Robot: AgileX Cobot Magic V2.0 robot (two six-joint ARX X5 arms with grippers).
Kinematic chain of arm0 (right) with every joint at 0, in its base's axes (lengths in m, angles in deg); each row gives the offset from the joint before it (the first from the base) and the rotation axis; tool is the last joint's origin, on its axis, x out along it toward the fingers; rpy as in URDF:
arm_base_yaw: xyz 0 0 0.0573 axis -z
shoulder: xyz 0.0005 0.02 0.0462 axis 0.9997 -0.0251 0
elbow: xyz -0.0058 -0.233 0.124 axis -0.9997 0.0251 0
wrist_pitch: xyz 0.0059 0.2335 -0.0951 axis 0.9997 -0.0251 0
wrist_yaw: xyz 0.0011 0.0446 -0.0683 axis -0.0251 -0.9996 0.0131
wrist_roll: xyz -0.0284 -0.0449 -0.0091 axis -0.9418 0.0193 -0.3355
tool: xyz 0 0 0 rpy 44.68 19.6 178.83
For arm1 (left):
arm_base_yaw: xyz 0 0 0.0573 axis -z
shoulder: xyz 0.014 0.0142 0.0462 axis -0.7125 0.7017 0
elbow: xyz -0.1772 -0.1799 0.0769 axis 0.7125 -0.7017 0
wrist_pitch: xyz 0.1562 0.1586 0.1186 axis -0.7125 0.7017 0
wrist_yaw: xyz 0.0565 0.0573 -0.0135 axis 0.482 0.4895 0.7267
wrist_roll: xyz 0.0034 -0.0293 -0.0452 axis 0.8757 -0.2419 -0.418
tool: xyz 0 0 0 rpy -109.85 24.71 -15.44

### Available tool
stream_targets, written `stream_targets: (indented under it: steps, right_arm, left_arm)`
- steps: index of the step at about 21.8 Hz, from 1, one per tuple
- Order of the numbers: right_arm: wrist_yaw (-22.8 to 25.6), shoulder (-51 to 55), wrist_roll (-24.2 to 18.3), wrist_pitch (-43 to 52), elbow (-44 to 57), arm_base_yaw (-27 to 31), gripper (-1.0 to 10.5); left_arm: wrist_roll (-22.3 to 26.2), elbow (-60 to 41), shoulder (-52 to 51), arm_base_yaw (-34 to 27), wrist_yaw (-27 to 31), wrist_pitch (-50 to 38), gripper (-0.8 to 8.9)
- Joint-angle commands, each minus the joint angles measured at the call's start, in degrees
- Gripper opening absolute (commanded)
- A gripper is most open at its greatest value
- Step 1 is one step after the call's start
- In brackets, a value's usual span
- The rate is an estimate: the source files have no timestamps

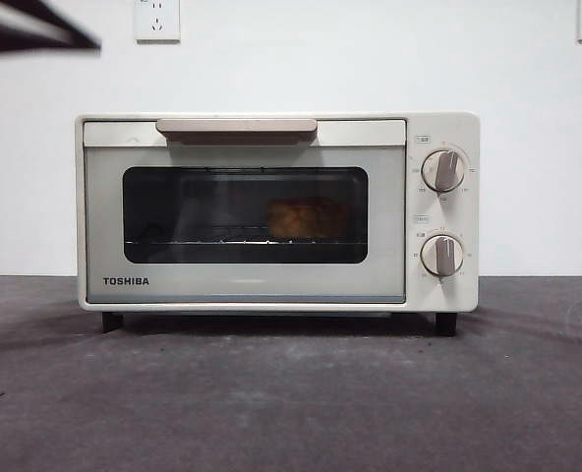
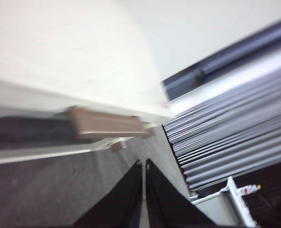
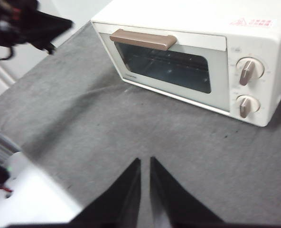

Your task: The left arm flap open the oven, the right arm pick bread and place it into oven, the left arm flap close the oven

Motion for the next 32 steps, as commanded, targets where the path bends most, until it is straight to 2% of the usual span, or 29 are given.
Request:
stream_targets:
  steps: [1,5,7,10,13,23,27,32]
  right_arm:
    - [2.71,-0.24,-2.54,0.72,-0.81,-0.59,0.1]
    - [8.37,-0.24,-4.68,0.72,-0.81,-0.59,0.1]
    - [12.68,-0.24,-5.05,0.92,-0.81,-0.59,0.1]
    - [16.87,-0.22,-5.05,1.07,-0.81,-0.61,0.1]
    - [18.34,-0.15,-5.05,1.07,-0.81,-0.59,0.1]
    - [18.25,-0.17,-5.05,1.07,-0.81,-0.61,0.1]
    - [18.25,-0.17,-5.03,1.07,-0.81,-0.59,0.1]
    - [18.25,-0.17,-5.05,1.07,-0.81,-0.59,0.1]
  left_arm:
    - [5.75,0.96,-3.32,1.18,-0.39,1.38,0.16]
    - [13.79,0.96,-8.70,2.93,0.87,5.62,0.16]
    - [19.37,0.96,-11.10,3.61,4.57,9.09,0.16]
    - [24.35,0.96,-13.25,3.82,7.98,14.23,0.21]
    - [24.61,0.96,-14.29,3.76,7.98,15.80,0.21]
    - [24.61,0.96,-15.06,4.17,8.04,15.98,0.21]
    - [24.61,0.94,-19.32,4.50,7.96,15.82,0.21]
    - [34.71,-5.40,-28.13,1.44,10.69,12.04,0.19]
